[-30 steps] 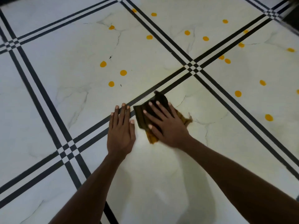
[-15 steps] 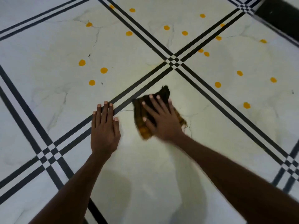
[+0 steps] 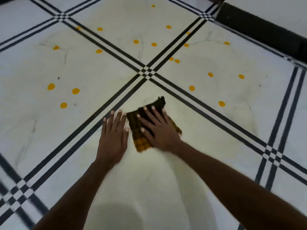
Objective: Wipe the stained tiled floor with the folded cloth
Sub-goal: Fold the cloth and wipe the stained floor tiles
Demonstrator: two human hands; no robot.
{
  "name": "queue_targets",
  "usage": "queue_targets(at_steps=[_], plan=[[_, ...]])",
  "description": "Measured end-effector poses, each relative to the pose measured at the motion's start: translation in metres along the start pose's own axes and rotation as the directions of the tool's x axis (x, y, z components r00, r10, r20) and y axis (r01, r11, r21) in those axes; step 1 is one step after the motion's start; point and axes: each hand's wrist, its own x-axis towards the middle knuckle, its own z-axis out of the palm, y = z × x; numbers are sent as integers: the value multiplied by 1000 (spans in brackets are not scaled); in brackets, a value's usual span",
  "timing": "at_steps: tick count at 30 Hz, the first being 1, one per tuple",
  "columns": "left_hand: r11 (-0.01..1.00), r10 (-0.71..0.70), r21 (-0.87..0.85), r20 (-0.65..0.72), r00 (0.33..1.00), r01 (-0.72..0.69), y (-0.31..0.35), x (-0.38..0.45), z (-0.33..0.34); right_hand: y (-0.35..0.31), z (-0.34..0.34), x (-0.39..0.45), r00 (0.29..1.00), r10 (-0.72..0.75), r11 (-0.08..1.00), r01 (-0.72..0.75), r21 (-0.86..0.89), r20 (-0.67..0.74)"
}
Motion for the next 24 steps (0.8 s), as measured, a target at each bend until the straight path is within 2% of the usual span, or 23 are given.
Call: queue_targets(at_steps=[2, 5, 7, 9, 10, 13, 14, 15, 16, 18, 19, 20, 21, 22, 24], plan=[[999, 27, -20, 20, 999, -26, 15, 23, 15, 50, -13, 35, 998, 58, 997, -58, -49, 11], [996, 79, 26, 46, 996, -80, 28, 42, 29, 118, -34, 27, 953, 297, 954, -299, -27, -55], [995, 87, 50, 73, 993, -91, 34, 50, 30, 146, -42, -18, 843, 512, 857, -514, 30, -165], [995, 65, 74, 103, 993, -73, 36, 48, 25, 132, -38, -66, 731, 652, 751, -659, 38, -200], [995, 51, 75, 127, 991, -61, 38, 47, 22, 113, -33, -85, 730, 659, 745, -667, 23, -180], [998, -21, 56, 173, 985, 11, 51, 55, 10, 77, -29, -100, 857, 510, 860, -507, 57, -75], [998, -47, 43, 175, 983, 40, 53, 57, 10, 83, -30, -95, 872, 485, 874, -481, 70, -69], [997, -60, 47, 165, 984, 53, 54, 58, 11, 98, -32, -85, 851, 516, 856, -513, 60, -91], [997, -59, 55, 153, 986, 51, 54, 59, 13, 119, -33, -72, 800, 585, 810, -583, 58, -134], [996, -41, 80, 118, 992, 32, 52, 53, 24, 162, -36, -38, 636, 741, 664, -742, 94, -214], [996, -35, 85, 78, 996, 28, 50, 51, 29, 179, -37, -18, 582, 779, 616, -780, 112, -232], [996, -34, 80, 42, 999, 31, 50, 49, 31, 188, -37, 4, 578, 778, 613, -784, 98, -246], [997, -35, 68, 20, 999, 33, 50, 49, 32, 187, -36, 26, 617, 742, 652, -756, 66, -262], [998, -31, 63, 14, 999, 30, 51, 50, 32, 179, -35, 44, 687, 675, 720, -693, 38, -269], [997, -27, 69, 27, 999, 25, 51, 48, 30, 140, -29, 56, 859, 453, 887, -462, 20, -240]])
